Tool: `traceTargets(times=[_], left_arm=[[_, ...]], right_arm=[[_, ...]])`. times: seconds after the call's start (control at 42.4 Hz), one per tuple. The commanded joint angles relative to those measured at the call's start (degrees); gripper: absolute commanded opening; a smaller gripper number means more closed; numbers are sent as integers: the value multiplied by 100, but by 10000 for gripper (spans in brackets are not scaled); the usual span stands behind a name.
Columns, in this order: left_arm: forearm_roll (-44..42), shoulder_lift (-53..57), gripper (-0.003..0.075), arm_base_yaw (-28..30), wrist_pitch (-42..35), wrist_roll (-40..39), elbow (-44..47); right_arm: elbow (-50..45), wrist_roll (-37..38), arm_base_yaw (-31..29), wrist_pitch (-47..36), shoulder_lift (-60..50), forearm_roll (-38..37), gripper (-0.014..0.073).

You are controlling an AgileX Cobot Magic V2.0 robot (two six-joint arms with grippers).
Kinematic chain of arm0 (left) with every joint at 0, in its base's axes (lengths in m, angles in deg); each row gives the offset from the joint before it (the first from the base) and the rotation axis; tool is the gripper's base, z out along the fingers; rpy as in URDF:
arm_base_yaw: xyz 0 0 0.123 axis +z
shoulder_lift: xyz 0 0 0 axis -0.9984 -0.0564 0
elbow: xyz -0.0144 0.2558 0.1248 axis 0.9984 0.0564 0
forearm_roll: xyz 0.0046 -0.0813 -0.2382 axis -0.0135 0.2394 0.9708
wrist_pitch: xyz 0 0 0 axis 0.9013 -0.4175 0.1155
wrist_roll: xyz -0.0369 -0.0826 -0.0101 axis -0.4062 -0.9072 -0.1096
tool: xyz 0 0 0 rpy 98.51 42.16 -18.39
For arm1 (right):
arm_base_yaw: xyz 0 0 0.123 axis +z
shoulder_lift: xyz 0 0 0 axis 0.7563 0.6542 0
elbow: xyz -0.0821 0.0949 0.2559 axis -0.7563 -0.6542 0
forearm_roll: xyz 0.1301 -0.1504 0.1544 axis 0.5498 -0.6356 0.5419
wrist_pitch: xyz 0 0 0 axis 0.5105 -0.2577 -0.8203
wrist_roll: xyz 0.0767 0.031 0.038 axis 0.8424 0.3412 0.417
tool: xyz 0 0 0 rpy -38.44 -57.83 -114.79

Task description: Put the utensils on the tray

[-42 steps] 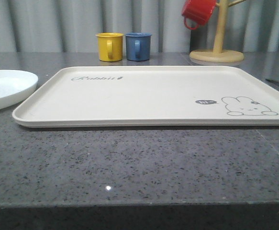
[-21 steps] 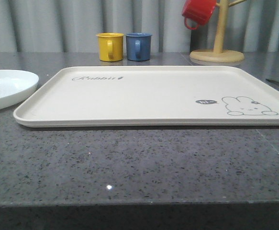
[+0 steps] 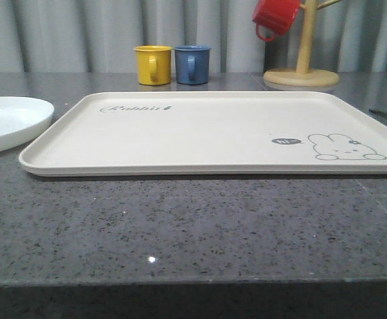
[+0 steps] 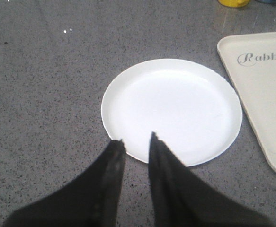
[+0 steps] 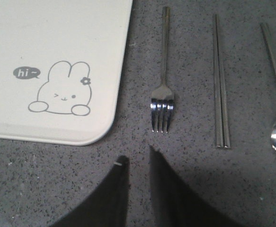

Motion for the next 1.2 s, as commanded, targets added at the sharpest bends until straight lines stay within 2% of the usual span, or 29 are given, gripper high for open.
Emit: traceTargets(times=[0.0,0.094,0.33,0.59,0.778,0.873,0.92,1.038,1.179], left_arm=[[54,-168,438,-40,-306,-59,-145],[54,-326,523,-40,-263,-59,-145],[-155,-1089,524,-40,253,-59,-346],[-524,-2418,524,99,835,-59,-1082],[-4,-3331,524,838,835,-1,-1697],[726,-3716,524,1171,835,617,-1946],[1355,-3906,524,1329,811,1016,-2048],[2251,-4321,523,1502,632,1626,-2166],[2344,-4645,487,1489,253,1627,-2181]], right_arm=[[196,-55,-33,-348,32,-61,398],[196,-55,-33,-341,16,-61,434],[196,-55,-33,-310,16,-61,430],[196,-55,-33,-310,16,-61,430],[196,-55,-33,-308,16,-61,430],[196,-55,-33,-308,16,-61,430],[196,-55,-33,-308,16,-61,430],[196,-55,-33,-308,16,-61,430],[196,-55,-33,-308,16,-61,430]])
